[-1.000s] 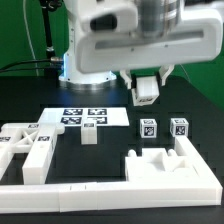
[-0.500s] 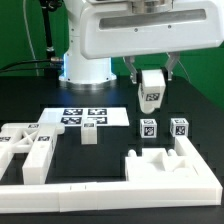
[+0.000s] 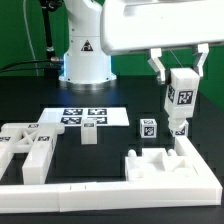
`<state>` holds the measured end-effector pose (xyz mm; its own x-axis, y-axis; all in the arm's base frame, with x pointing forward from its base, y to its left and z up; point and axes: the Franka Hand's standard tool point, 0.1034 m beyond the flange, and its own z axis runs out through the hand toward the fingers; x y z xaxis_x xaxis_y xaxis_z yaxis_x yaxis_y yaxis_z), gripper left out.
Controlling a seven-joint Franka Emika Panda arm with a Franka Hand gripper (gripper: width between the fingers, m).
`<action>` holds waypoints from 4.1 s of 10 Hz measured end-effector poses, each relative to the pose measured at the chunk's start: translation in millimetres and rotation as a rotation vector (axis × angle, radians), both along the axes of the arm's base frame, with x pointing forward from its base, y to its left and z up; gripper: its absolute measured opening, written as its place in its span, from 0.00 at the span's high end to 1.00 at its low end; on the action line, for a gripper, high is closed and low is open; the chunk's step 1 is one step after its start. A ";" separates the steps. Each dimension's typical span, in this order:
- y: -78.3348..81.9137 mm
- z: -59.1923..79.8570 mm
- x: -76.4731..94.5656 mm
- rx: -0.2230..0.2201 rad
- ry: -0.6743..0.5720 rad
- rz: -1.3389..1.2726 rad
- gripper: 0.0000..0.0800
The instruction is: Assemble chair
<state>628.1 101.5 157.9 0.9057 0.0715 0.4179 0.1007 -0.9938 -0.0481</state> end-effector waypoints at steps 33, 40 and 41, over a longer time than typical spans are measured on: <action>15.9 -74.0 6.6 -0.029 -0.136 0.079 0.19; 13.3 -76.9 18.1 -0.034 0.246 0.062 0.19; 7.5 -81.9 14.6 -0.042 0.341 0.051 0.19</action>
Offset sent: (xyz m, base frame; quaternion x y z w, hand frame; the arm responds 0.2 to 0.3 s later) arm 0.0152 0.0030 -0.0254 -0.0474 0.0811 -0.0531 0.9942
